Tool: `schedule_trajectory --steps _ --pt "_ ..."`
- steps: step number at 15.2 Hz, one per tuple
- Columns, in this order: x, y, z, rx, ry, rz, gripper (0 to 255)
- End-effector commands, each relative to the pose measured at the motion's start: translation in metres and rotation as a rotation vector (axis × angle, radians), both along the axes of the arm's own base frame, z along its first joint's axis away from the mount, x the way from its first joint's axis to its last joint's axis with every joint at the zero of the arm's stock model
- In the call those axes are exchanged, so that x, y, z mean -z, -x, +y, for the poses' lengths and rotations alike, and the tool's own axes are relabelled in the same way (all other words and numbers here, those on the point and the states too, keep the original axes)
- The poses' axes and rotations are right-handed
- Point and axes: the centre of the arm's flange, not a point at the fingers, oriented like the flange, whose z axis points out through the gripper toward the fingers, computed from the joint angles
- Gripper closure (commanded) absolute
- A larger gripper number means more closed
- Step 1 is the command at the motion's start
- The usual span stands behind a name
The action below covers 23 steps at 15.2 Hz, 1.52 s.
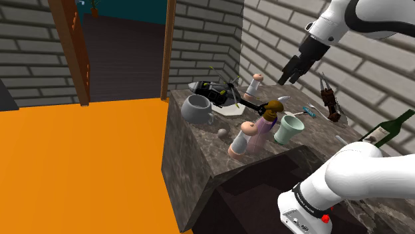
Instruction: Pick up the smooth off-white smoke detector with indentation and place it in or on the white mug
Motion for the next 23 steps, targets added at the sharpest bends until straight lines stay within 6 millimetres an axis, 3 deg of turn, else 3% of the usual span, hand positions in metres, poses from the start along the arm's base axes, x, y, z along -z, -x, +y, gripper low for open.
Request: schedule_trajectory --steps 1,23 --pt "0.0 0.0 0.0 0.0 0.0 0.0 0" --pt "0.257 -0.095 0.118 0.027 0.078 0.089 0"
